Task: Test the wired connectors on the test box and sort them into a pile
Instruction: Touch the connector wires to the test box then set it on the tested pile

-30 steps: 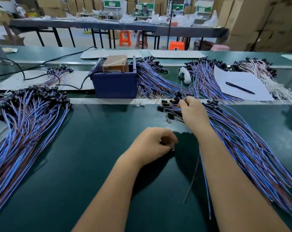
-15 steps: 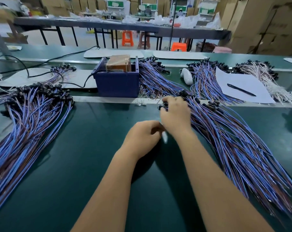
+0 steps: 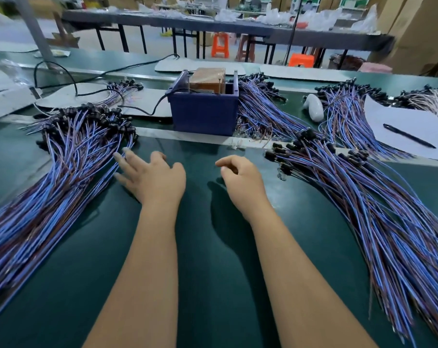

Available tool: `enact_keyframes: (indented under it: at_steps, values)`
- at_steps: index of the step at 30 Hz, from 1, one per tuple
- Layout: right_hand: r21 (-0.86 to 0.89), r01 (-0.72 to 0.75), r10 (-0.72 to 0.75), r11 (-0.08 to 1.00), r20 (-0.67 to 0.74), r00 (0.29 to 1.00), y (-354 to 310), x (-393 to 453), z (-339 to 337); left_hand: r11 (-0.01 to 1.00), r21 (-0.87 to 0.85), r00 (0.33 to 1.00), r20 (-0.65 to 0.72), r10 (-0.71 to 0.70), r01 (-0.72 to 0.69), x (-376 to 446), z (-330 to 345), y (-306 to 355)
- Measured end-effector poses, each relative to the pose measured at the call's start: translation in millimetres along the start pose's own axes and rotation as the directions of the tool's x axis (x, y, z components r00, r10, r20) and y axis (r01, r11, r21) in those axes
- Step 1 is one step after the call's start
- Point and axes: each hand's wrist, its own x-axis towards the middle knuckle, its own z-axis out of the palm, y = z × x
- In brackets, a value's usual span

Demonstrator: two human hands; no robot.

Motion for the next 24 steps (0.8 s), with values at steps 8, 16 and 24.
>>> enact_keyframes:
  at_steps: [8,16,24]
  values:
    - [-0.013,-0.005,0.005,1.000,0.029,1.000,-1.1,-2.6,2.2,0.977,0.206,0.994,0.080,-0.076,0.058,5.6,-2.8,-1.8]
    - [-0.006,-0.019,0.019,1.000,0.041,0.999,-2.3,-4.3,2.1,0.995,0.084,0.999,-0.018,-0.046,0.048,1.1,-6.7,-6.9]
    - [0.009,0.013,-0.013,1.000,-0.026,1.000,-6.1,-5.4,3.0,0.987,0.035,0.987,-0.017,0.159,-0.158,2.0,-3.2,-6.3]
